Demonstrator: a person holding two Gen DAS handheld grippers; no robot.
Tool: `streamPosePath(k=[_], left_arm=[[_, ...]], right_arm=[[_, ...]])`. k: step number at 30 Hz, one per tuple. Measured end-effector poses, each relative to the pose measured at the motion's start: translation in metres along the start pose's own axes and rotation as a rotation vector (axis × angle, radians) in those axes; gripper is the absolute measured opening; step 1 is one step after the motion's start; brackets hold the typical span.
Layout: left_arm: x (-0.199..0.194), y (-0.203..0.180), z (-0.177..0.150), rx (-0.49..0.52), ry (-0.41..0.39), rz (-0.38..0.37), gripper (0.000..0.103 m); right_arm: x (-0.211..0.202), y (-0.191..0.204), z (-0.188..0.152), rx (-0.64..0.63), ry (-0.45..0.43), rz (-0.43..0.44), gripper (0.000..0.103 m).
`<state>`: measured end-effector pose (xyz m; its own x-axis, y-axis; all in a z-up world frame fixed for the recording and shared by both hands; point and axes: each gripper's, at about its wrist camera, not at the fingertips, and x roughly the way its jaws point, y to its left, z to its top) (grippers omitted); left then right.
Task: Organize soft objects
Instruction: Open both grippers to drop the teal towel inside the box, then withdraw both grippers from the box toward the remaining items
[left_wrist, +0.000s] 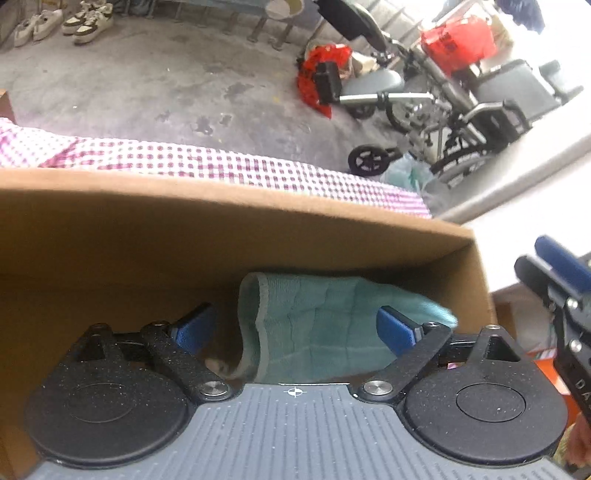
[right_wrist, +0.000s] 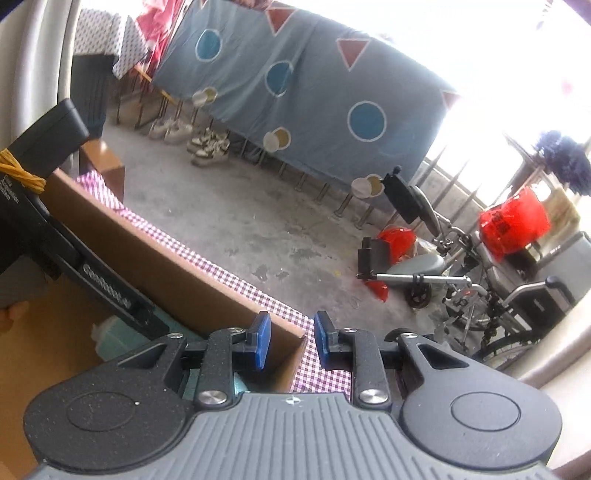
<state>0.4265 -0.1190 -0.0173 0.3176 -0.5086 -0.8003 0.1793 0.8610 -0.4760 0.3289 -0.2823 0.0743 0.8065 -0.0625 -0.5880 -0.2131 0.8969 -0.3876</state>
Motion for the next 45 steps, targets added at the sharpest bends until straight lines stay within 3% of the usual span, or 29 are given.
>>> streamPosePath(k=[9,15,19,22,28,32,34,36,39,45], left_arm=[[-0.086,-0.009,-0.018,-0.022,-0.085,-0.075,0.099],[-0.171,-0.002,-0.053,-0.023,-0.172,-0.152,0.101],[-0.228,0.019,-0.095,-0.035,-0.268,-0.182,0.103],[-0.261,0.038,-0.133,-0.027,-0.351,-0.161,0.103],[-0.27,0.089,-0.202,-0.092,-0.418,-0.139,0.103],[-0.268,0.124,-0.236,-0.157,-0.476,-0.17,0.103],[-0.27,0.14,-0.246,-0.183,-0.49,-0.207,0.103],[-0.268,0.153,-0.254,-0.197,-0.5,-0.23,0.103],[-0.265,0.167,-0.264,-0.197,-0.51,-0.205,0.103],[-0.261,0.185,-0.272,-0.211,-0.486,-0.205,0.103]], right_arm=[[-0.061,-0.017,0.001,0.124,-0.067,0.056,0.026],[-0.108,-0.037,-0.002,0.284,-0.097,0.202,0.026],[-0.115,-0.04,0.001,0.368,-0.059,0.339,0.026],[-0.09,-0.025,0.006,0.382,0.033,0.398,0.025],[0.01,0.014,0.005,0.371,0.288,0.268,0.025],[0.059,0.03,0.005,0.315,0.37,0.128,0.025],[0.08,0.031,0.002,0.343,0.425,0.122,0.025],[0.094,0.034,0.0,0.34,0.458,0.103,0.025],[0.106,0.044,-0.003,0.295,0.471,0.05,0.026],[0.12,0.053,-0.021,0.33,0.498,0.054,0.026]])
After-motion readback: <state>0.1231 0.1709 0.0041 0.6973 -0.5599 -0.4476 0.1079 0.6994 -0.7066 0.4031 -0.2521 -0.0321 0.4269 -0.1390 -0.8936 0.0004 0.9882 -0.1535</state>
